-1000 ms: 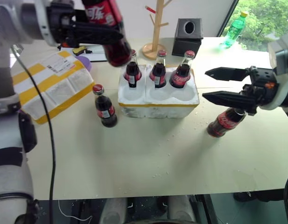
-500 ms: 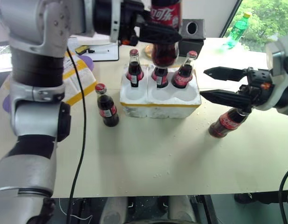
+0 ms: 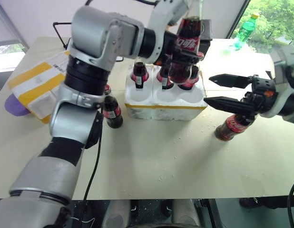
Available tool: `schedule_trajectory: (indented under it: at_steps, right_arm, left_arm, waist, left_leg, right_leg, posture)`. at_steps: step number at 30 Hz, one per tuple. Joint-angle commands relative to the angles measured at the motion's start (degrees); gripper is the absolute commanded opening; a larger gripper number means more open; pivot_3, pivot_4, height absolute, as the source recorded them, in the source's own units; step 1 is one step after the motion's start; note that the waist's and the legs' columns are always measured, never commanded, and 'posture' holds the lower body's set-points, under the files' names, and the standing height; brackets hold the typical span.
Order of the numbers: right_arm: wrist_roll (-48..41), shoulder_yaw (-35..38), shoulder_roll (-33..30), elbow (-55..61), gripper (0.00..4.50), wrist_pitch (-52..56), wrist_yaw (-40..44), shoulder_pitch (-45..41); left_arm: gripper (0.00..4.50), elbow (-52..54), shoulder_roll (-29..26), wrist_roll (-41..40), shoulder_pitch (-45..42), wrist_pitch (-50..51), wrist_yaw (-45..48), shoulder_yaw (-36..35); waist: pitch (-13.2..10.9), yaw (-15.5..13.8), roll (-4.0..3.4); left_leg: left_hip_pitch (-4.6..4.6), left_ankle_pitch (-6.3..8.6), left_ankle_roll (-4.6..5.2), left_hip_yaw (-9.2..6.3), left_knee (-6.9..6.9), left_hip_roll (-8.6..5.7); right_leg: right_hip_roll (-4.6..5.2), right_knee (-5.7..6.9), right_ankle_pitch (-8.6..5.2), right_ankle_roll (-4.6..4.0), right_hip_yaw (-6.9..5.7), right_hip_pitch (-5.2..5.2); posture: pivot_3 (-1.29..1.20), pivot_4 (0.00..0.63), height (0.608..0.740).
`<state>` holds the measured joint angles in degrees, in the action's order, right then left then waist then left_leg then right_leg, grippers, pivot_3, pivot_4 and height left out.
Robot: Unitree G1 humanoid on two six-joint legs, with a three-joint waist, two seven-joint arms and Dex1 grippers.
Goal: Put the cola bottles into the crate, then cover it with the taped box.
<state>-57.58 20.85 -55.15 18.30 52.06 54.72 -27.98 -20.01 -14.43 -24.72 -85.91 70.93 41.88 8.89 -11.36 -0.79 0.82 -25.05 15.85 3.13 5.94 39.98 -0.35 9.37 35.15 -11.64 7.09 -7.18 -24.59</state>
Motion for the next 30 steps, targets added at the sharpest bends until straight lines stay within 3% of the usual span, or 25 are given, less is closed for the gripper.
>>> schedule_trajectory:
  at_steps: [1,12,30]
  right_arm:
    - [0.0,2.3,-1.4,0.8,4.50,-1.4,0.1,-0.5]
    - [3.4,2.0,-3.0,-1.5,4.50,-3.4,1.5,-0.4]
    - [4.8,2.1,-3.5,-3.1,4.50,-4.1,1.8,-1.1]
  left_arm:
    - [2.82,3.3,0.6,0.8,-0.9,-1.7,-1.9,-0.6]
    - [2.82,9.9,0.6,5.0,7.8,-3.6,-5.9,5.3]
    - [2.82,10.8,3.6,7.7,14.5,-5.3,-8.3,5.8]
  waist:
    - [0.0,0.0,0.00]
    - [0.0,-0.1,-0.01]
    - [0.0,-0.2,-0.01]
  left_leg:
    - [0.00,0.00,0.00,0.00,0.00,0.00]
    - [-0.02,0.00,0.00,-0.01,0.03,0.00]
    - [-0.05,0.00,0.00,-0.02,0.06,0.00]
  right_leg:
    - [0.00,0.01,0.00,0.00,0.00,-0.01]
    - [0.01,0.00,0.01,-0.01,0.00,-0.01]
    - [0.01,0.01,0.01,-0.01,-0.01,-0.02]
  posture:
    - [0.00,0.150,0.740]
    - [0.00,0.150,0.740]
    - [0.00,0.150,0.740]
